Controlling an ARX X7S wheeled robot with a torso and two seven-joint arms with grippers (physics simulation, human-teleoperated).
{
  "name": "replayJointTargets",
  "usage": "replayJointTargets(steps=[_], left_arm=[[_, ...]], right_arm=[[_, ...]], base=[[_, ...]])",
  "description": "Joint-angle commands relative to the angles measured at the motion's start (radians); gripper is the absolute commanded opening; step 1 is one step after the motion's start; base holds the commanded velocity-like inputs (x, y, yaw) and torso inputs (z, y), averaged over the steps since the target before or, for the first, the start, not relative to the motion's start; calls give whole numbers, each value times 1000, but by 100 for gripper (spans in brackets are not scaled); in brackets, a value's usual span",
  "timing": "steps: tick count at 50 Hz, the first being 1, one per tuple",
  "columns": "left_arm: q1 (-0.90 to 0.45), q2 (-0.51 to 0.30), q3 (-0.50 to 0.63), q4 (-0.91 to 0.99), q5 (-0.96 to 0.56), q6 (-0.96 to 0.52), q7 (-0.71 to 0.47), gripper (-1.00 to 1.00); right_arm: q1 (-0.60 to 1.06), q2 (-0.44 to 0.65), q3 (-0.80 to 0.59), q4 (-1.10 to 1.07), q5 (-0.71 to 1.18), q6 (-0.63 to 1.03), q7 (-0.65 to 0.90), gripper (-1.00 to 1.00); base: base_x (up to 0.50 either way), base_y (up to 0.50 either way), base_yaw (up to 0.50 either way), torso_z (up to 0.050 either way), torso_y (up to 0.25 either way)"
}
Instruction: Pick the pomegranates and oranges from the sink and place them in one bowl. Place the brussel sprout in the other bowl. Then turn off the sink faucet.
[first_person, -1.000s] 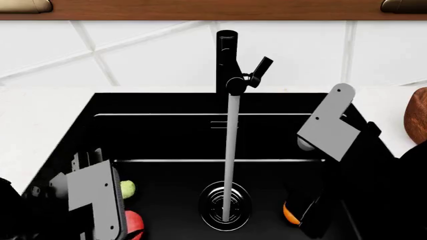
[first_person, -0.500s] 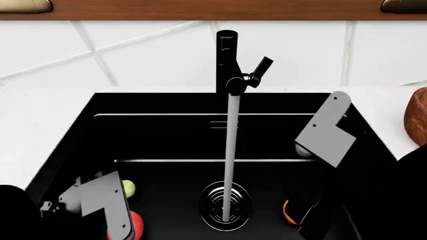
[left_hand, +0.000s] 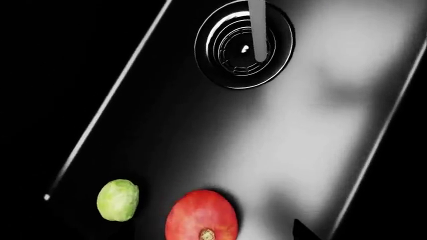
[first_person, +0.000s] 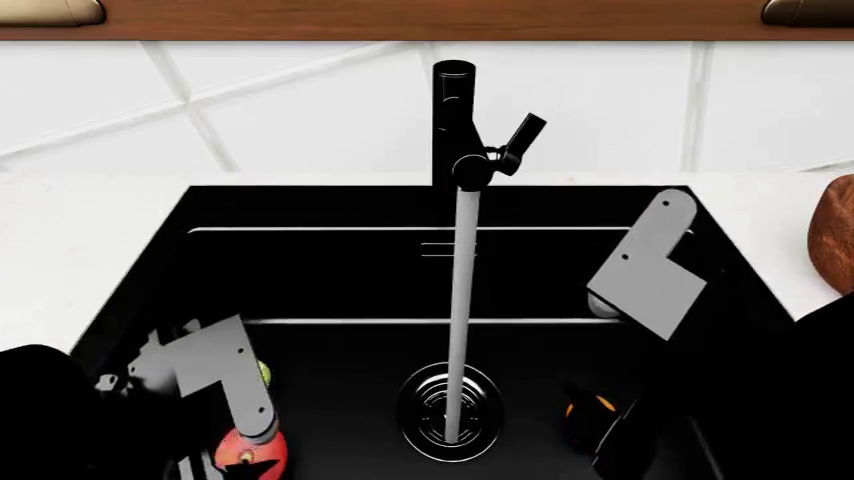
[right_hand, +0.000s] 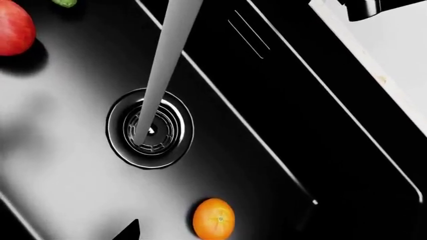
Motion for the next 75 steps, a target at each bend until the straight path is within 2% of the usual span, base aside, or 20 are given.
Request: replayJointTargets(steps=[1, 19, 48, 75], left_arm=[[1, 35, 42, -50, 35, 31, -8, 100], [27, 66, 95, -136, 90, 93, -21, 100], [99, 69, 182, -211, 185, 225, -45, 100], [105, 97, 260, -313, 261, 267, -45, 100]], right_arm=[[-9, 5, -2, -6, -22, -12, -20, 100], [-15, 2, -7, -9, -55, -26, -46, 100], [-37, 17, -16, -29, -81, -59, -65, 100], [-45, 17, -26, -27, -111, -77, -90, 100]], base=[[0, 0, 0, 0, 0], [0, 0, 0, 0, 0], [0, 0, 0, 0, 0], [0, 0, 0, 0, 0]])
